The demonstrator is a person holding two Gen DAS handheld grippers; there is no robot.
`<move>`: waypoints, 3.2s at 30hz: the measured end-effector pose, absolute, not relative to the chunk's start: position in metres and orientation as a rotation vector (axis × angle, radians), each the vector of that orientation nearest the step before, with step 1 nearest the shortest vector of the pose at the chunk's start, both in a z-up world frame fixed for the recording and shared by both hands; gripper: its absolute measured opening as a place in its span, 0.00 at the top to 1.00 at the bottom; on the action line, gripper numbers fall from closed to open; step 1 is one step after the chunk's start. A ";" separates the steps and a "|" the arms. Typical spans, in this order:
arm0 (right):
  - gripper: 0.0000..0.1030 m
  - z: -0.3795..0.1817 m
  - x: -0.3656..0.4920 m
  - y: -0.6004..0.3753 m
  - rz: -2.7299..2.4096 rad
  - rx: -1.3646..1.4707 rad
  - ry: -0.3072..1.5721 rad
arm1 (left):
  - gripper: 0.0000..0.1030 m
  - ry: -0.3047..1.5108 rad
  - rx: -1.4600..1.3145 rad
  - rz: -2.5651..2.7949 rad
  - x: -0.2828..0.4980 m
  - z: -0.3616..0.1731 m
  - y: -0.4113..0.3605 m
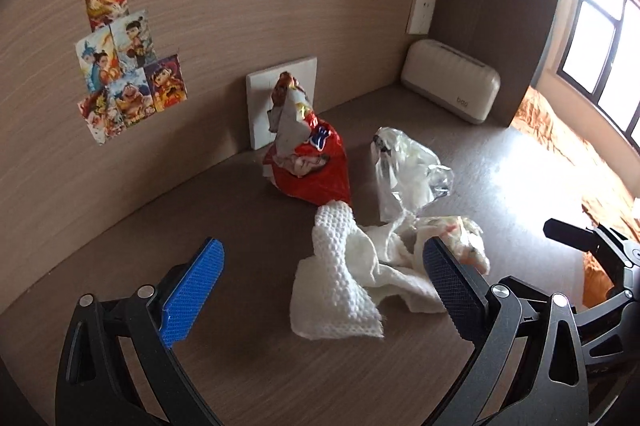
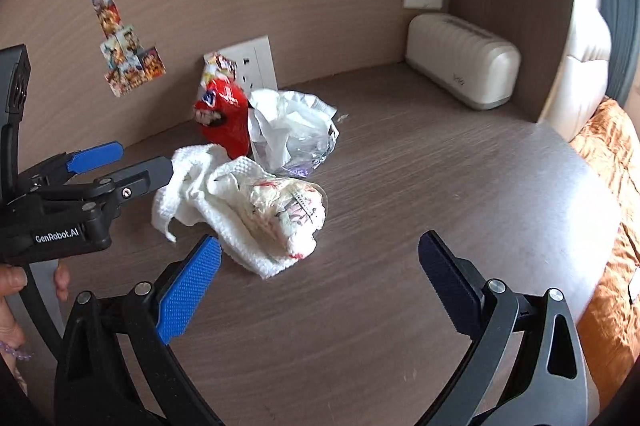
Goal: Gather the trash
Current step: 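Grasp the white towel with the left tool while the right tool grasps the clear wrapper bag, then carry the towel and clear bag over the white bin and open both tools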
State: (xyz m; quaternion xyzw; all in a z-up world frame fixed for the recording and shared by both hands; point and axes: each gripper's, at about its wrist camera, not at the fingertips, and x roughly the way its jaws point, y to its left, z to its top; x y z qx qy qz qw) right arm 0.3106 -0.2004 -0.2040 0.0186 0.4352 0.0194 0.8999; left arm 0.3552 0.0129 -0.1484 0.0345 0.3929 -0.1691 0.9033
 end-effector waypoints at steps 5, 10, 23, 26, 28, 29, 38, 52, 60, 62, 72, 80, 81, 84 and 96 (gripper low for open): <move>0.08 -0.220 0.340 -0.205 0.108 0.066 0.952 | 0.36 0.907 0.124 -0.334 0.376 -0.170 -0.001; 0.28 -0.234 0.359 -0.203 0.187 0.067 1.000 | 0.64 0.951 0.238 -0.370 0.377 -0.187 -0.023; 0.54 -0.166 0.328 -0.214 0.181 0.143 0.876 | 0.82 0.828 0.221 -0.351 0.334 -0.118 0.003; 0.54 -0.153 0.311 -0.219 0.139 0.140 0.847 | 0.82 0.789 0.209 -0.387 0.323 -0.099 0.006; 0.54 -0.146 0.295 -0.223 0.103 0.139 0.836 | 0.82 0.755 0.202 -0.433 0.312 -0.086 0.005; 0.54 -0.142 0.283 -0.224 0.079 0.143 0.828 | 0.82 0.740 0.200 -0.458 0.306 -0.081 0.003; 0.54 -0.127 0.193 -0.238 -0.152 0.172 0.794 | 0.82 0.656 0.245 -0.745 0.257 -0.060 -0.048; 0.54 -0.118 0.073 -0.300 -0.406 0.243 0.761 | 0.81 0.597 0.375 -1.006 0.166 -0.068 -0.167; 0.54 -0.125 0.017 -0.347 -0.389 0.267 0.776 | 0.87 0.618 0.403 -1.026 0.117 -0.093 -0.232; 0.54 -0.130 0.005 -0.358 -0.393 0.269 0.786 | 0.89 0.638 0.407 -1.038 0.109 -0.101 -0.245; 0.54 -0.175 -0.034 -0.416 -0.394 0.350 0.886 | 0.92 0.644 0.493 -0.962 0.068 -0.137 -0.304; 0.54 -0.181 -0.025 -0.418 -0.336 0.358 0.890 | 0.26 0.512 0.398 -0.617 0.096 -0.119 -0.229; 0.54 -0.181 -0.021 -0.415 -0.325 0.356 0.890 | 0.26 0.531 0.395 -0.585 0.105 -0.122 -0.220; 0.54 -0.181 -0.011 -0.411 -0.303 0.348 0.890 | 0.27 0.557 0.443 -0.487 0.126 -0.138 -0.209; 0.54 -0.186 0.000 -0.398 -0.295 0.332 0.904 | 0.91 0.669 0.504 -0.565 0.132 -0.173 -0.204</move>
